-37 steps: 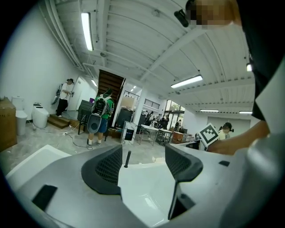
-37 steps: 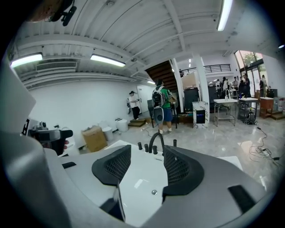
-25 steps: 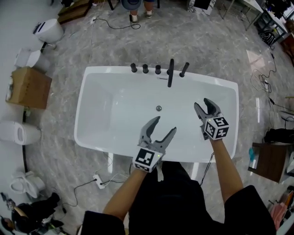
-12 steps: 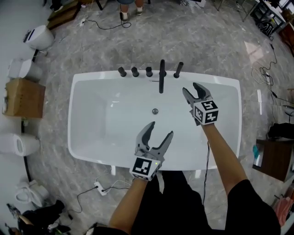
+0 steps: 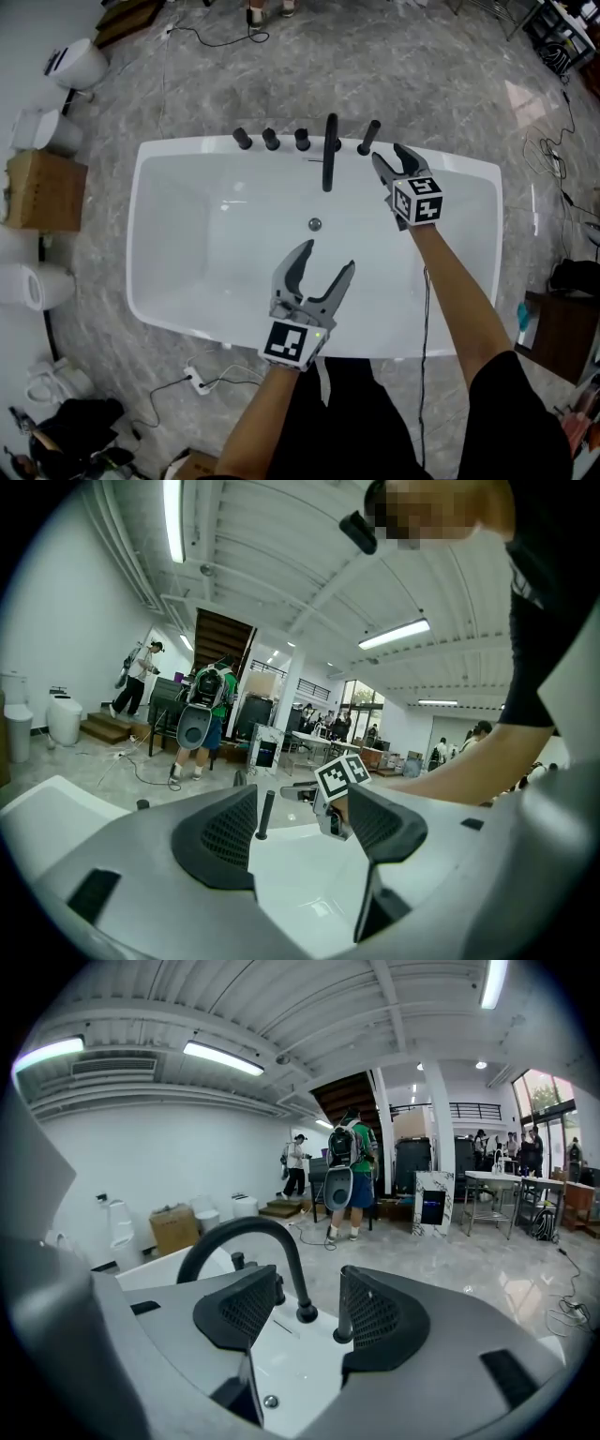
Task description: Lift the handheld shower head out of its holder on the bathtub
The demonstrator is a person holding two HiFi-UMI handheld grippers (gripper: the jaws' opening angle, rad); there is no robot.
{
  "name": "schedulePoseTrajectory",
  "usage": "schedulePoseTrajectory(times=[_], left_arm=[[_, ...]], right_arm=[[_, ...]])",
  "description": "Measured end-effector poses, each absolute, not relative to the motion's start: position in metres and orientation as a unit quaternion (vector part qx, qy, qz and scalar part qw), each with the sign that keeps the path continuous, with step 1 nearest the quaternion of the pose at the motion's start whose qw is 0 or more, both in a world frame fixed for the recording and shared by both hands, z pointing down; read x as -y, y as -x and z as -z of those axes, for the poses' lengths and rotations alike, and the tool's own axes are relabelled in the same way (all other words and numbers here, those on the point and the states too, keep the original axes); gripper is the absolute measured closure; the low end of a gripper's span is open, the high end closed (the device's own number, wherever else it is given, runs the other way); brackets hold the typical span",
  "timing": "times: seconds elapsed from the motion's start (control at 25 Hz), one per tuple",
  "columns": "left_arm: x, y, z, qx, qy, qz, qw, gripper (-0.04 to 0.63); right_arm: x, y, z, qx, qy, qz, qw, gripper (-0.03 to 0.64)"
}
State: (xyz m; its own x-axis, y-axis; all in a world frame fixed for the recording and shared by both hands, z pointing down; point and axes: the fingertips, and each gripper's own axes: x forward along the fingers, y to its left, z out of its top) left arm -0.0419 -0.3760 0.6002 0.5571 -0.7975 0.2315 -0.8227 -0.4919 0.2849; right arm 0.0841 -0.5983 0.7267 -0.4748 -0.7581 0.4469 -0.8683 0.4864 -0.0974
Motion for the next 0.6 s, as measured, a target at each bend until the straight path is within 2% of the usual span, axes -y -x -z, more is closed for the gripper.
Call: schedulePoseTrajectory(times=[0.6], left_arm=[[0.418, 0.024, -0.633, 0.472, -0.862, -0.029, 0.185, 0.318]], right_arm=[[0.653, -0.089, -0.82, 0.83, -0.489, -0.163, 0.216, 0.414]])
